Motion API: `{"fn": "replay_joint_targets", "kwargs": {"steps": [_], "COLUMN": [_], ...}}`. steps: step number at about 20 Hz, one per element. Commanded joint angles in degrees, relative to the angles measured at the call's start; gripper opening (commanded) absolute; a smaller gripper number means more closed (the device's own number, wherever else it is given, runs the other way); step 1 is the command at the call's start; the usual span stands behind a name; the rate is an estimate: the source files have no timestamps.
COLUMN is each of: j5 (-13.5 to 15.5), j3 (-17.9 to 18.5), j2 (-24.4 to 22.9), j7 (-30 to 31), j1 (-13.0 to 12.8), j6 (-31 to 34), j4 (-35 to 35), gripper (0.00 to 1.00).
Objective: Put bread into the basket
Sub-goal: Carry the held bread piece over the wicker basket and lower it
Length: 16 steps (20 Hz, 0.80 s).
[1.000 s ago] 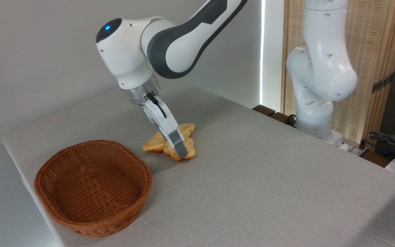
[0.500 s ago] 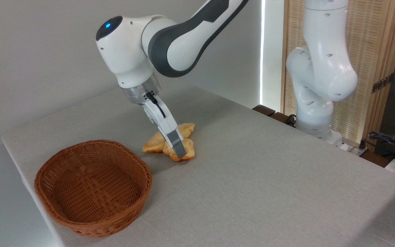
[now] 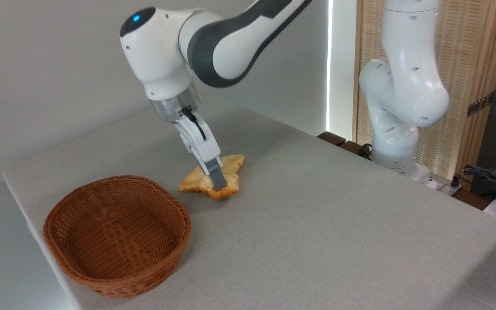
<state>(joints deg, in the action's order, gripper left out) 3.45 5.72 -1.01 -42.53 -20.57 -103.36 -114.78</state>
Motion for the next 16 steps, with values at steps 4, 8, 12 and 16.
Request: {"fn": "replay_joint_targets", "kwargs": {"steps": [4,8,12,16], "j5": [0.07,0.42,1.12,1.04], "j3": [2.10,3.68,3.78,3.78], "j2": [0.31,1.53,3.73,4.53], "j7": [-0.71,-0.62,-0.27,-0.18], "j1": [0.27,0.53,0.53,0.44], "j6": [-9.91,-17.83,-24.34,-26.28], "j4": [5.35,5.53,5.53,5.53], "gripper": [0.38,0.77,1.00,1.00]}}
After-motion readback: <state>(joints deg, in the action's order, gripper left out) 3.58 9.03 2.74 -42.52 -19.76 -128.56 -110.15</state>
